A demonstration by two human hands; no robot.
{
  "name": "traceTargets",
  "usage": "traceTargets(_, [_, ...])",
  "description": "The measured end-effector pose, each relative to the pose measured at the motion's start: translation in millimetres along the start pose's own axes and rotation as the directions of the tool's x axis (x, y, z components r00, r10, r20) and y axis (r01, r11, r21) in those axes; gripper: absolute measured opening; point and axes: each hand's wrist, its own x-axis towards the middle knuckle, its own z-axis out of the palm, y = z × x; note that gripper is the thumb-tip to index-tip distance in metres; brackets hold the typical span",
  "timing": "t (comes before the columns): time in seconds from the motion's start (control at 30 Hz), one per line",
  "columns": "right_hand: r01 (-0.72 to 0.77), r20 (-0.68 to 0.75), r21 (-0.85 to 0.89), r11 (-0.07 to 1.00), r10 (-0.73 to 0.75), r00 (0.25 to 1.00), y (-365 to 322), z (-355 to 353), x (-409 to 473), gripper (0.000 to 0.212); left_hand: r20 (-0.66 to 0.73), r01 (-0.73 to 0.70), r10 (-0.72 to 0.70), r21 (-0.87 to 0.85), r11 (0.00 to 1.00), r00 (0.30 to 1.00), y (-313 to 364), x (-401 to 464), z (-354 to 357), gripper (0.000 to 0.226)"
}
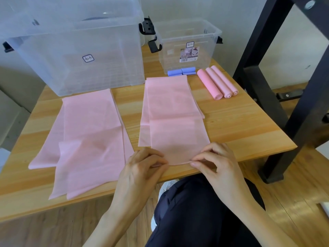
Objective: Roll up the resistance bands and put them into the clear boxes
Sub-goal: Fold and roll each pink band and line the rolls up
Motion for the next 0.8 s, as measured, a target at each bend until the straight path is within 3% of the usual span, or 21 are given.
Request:
traceTargets(0.23, [-0.135,0.091,0.066,0.989,0.129,0.987,-2.4,-5.9,7.2,0.031,-0.007,0.078,-0.079,-0.059,0.995,0.997,8.3,4.4,-3.8,0.008])
traceTargets(0.4, [-0.176,0.121,0.077,0.981,0.166,0.979,-3.7,-10.2,8.1,0.014,-0.013,0.11,-0.111,-0.067,0.992,0.994,10.4,6.9,-5.4,0.012])
traceTargets(0.8, [-0.199,0.12,0.093,0.976,0.188,0.975,-5.7,-10.3,12.0,0.013,0.019,0.157,-0.156,-0.123,0.98,0.988,15.0,8.4,-10.8,0.014])
